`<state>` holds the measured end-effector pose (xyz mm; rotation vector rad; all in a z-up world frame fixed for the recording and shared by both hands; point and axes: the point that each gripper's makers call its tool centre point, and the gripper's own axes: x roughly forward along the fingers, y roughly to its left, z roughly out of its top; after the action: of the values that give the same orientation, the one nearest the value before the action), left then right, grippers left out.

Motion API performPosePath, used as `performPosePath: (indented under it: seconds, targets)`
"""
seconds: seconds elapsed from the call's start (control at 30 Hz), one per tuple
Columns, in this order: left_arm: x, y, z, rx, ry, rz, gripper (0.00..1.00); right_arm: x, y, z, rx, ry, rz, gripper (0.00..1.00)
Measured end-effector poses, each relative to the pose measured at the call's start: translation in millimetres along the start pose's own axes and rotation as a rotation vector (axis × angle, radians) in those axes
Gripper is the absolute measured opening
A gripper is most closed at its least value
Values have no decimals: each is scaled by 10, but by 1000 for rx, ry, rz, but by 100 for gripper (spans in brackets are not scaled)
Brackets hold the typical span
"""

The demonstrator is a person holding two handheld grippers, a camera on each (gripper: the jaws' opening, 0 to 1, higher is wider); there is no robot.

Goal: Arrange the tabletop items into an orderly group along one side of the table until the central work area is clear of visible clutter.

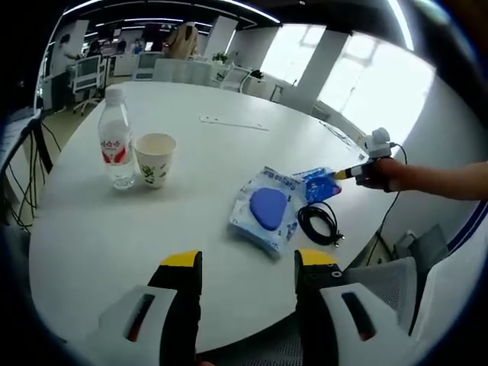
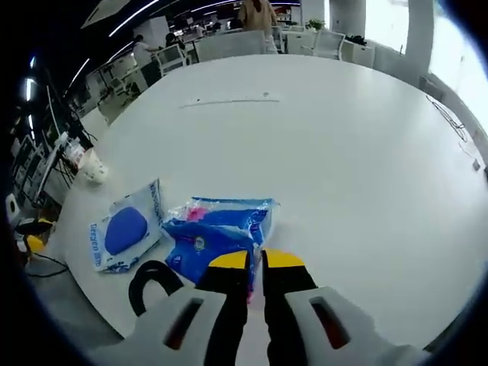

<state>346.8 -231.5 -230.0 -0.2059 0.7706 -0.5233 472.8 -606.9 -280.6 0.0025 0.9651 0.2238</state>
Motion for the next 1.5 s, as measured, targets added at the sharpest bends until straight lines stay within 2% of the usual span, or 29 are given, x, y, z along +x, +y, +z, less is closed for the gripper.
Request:
performPosePath:
  seconds: [0.17, 0.43, 0.57, 0.93, 1.23, 1.5]
  targets:
    - [26, -4, -15, 1, 4, -4, 48, -11, -2, 21, -10, -5, 7, 10]
    - [57, -21, -28, 1, 10, -11, 48, -48, 3, 25, -115, 16, -21, 12]
    - [87, -33, -62, -3, 16, -14, 48, -42, 34, 24, -134, 19, -16, 12]
    - [174, -65, -113, -19, 23, -18, 47, 4, 310, -16, -203, 34, 33, 12]
    - [266, -138, -108, -14, 28, -29, 47, 72, 594, 26, -264, 34, 93, 12]
    - [364, -257, -170, 5, 57, -49, 47, 125, 787, 75, -296, 26, 139, 12]
